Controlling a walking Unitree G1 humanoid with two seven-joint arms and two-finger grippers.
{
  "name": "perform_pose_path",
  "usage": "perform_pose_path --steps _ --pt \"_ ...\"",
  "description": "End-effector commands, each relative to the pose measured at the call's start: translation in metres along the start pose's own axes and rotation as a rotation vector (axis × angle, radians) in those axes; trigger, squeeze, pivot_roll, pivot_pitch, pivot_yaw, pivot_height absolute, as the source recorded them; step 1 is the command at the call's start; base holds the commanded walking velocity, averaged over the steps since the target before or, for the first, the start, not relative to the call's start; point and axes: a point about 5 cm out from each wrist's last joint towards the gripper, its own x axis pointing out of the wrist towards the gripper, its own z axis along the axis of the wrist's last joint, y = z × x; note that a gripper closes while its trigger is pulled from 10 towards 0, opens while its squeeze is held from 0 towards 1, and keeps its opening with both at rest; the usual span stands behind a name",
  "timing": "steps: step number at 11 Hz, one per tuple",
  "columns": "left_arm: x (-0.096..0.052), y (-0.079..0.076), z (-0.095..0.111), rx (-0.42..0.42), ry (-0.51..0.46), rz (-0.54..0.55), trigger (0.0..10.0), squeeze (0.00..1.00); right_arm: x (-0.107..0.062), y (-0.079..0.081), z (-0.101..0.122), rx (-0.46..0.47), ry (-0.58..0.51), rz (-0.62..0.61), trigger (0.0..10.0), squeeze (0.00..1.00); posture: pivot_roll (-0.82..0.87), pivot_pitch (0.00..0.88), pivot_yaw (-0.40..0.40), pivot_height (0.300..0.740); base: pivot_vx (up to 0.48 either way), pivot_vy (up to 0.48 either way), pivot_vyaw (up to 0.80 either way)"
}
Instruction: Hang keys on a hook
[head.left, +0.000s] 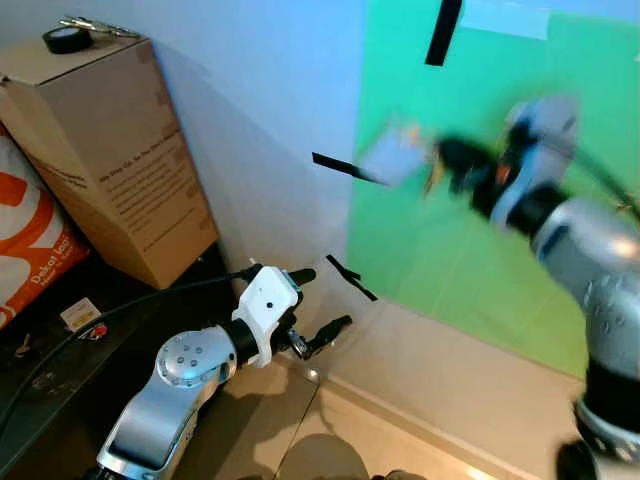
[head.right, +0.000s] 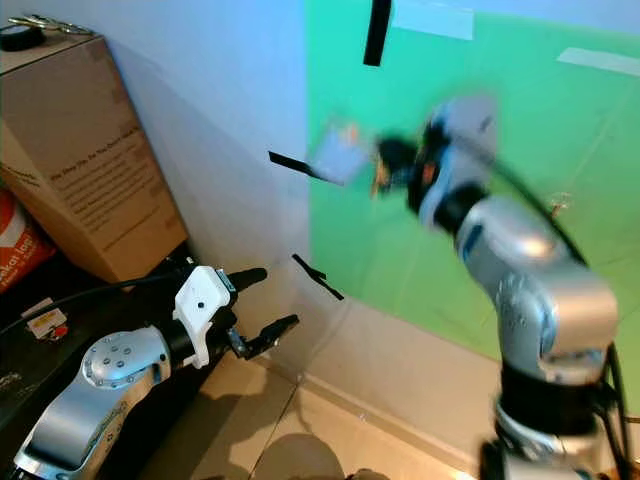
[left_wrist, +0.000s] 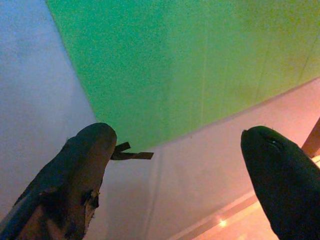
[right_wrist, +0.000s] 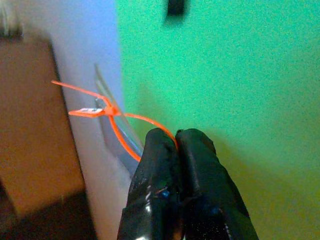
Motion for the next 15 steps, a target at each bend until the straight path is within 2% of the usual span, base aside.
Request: perform_pose_path --steps 1,3,6,7,10,13,15 --pt "-0.002 0.000 0.003 0.012 0.001 0.005 10.0 0.00 0.000 -0.006 0.004 0.041 -0.025 -0.036 10.0 0.00 -0.03 0.000 0.014 0.740 0.000 0.000 0.00" --pt "-0.004 0.000 0.003 0.014 0.003 0.008 10.0 0.00 0.002 -0.018 0.004 0.089 -0.034 -0.136 10.0 0.00 -0.03 0.000 0.014 0.740 0.000 0.000 0.00" --pt "-0.005 0.000 0.002 0.013 0.008 0.004 10.0 0.00 -0.013 -0.030 -0.019 0.002 0.088 -0.229 10.0 0.00 -0.03 0.000 0.022 0.740 0.000 0.000 0.00" --pt "-0.004 0.000 0.002 0.013 0.010 -0.003 10.0 0.00 -0.023 -0.030 -0.034 -0.057 0.176 -0.220 10.0 0.00 -0.03 0.000 0.031 0.740 0.000 0.000 0.00" --pt "-0.003 -0.002 0.001 0.017 0.013 -0.021 10.0 0.00 -0.037 -0.020 -0.055 -0.092 0.279 -0.160 10.0 0.00 -0.04 0.000 0.039 0.740 0.000 0.000 0.00" --pt "-0.004 -0.003 0.001 0.020 0.015 -0.027 10.0 0.00 -0.040 -0.016 -0.051 -0.065 0.227 -0.128 10.0 0.00 -0.04 0.000 0.042 0.740 0.000 0.000 0.00" --pt "-0.004 -0.004 0.000 0.021 0.017 -0.032 10.0 0.00 -0.042 0.001 -0.043 -0.071 0.176 0.028 10.0 0.00 -0.04 0.000 0.044 0.740 0.000 0.000 0.00"
